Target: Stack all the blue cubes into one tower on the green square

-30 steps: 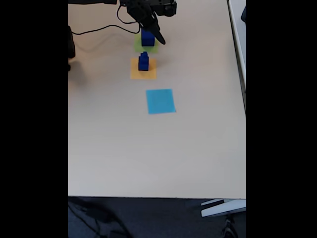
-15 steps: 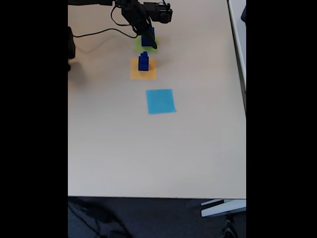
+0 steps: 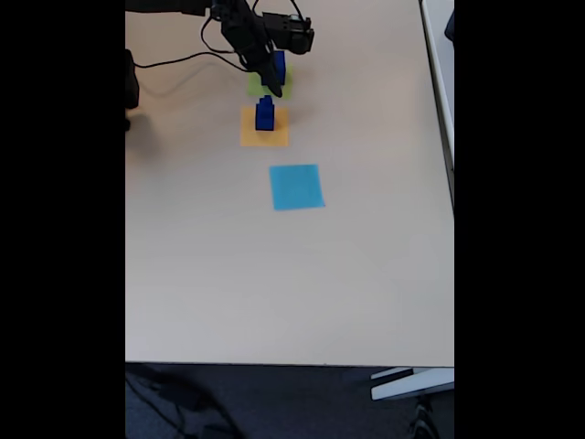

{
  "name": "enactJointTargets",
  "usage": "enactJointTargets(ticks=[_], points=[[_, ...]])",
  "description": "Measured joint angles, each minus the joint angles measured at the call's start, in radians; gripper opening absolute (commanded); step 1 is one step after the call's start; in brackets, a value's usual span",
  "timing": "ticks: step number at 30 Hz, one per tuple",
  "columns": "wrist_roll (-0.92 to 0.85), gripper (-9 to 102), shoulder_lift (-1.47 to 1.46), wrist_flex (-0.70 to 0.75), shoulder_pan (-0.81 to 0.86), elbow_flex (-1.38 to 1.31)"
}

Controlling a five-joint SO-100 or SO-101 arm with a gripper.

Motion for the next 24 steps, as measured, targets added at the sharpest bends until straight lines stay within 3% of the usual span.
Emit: enactJointTargets(ticks=[24], points=[[-0.015, 23, -0.015, 0.0, 0.028, 0.029]])
